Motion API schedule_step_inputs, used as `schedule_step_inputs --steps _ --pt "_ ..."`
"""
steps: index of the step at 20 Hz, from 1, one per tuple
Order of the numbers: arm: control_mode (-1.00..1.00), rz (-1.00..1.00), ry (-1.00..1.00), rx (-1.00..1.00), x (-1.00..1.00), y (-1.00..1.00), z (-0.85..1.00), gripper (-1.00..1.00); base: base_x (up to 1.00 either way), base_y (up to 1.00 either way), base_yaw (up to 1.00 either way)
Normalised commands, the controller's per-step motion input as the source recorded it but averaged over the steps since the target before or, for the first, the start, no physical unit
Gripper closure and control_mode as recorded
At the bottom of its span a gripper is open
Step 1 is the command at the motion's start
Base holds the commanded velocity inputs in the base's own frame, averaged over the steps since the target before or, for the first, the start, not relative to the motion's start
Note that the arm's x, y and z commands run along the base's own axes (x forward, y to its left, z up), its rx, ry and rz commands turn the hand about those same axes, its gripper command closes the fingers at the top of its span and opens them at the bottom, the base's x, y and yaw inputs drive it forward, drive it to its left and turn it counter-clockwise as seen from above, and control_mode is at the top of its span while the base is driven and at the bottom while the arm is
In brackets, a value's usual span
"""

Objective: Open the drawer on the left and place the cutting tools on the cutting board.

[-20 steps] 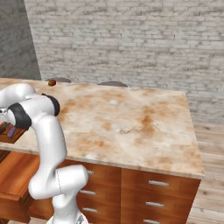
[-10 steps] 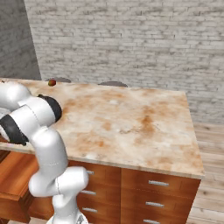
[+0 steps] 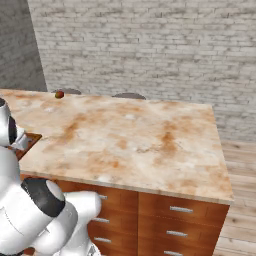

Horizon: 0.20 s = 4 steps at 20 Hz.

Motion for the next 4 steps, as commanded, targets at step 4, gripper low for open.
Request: schedule_step_inputs --steps 4 --pt "-1.0 0.0 -0.01 0.0 -0.01 -0.82 0.81 -1.0 0.0 0.0 0.0"
